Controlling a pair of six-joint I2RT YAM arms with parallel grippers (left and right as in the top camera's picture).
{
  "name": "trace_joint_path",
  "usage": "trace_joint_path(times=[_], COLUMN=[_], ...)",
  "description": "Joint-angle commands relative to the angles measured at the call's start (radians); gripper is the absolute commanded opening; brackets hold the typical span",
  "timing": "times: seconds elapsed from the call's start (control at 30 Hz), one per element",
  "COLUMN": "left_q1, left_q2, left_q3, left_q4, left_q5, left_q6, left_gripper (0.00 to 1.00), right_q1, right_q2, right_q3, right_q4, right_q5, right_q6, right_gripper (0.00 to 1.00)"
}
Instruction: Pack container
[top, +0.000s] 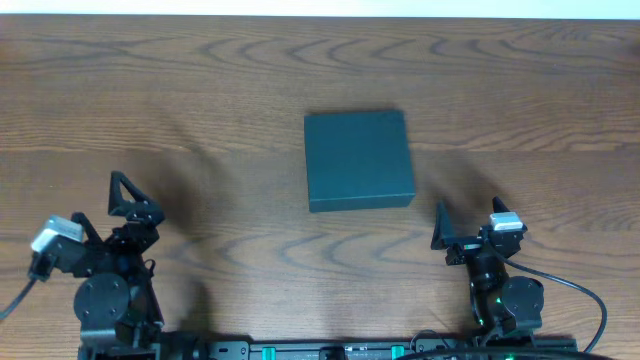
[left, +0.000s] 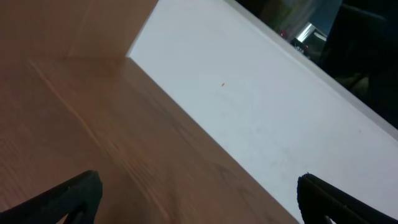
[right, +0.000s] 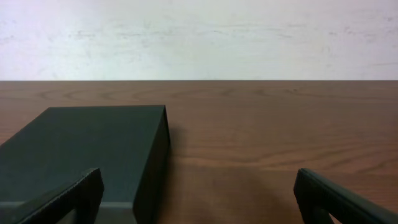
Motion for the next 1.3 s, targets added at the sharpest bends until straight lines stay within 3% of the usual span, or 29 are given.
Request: trace_joint_path(times=[0.0,0.47,1.27], left_q1=[0.005,-0.002,-0.005], left_q2=[-0.051,-0.138,-0.233], left_q3=[-0.055,-0.266,-0.363], left_q4=[0.006,0.039,0.043], left_q5=[-0.021,-0.019,0.048], left_q6=[-0.020,-0.109,-0.109], left_gripper=[0.99,0.99,0.99], right_q1=[-0.009,-0.009,-0.009], right_q2=[-0.009,-0.009,-0.009], right_q3=[-0.002,-0.002,-0.002], right_q4=[-0.004,-0.005,-0.004], right_q5=[0.000,0.000,0.000], right_q6=[0.017,0.017,0.016], right_gripper=[0.99,0.99,0.99])
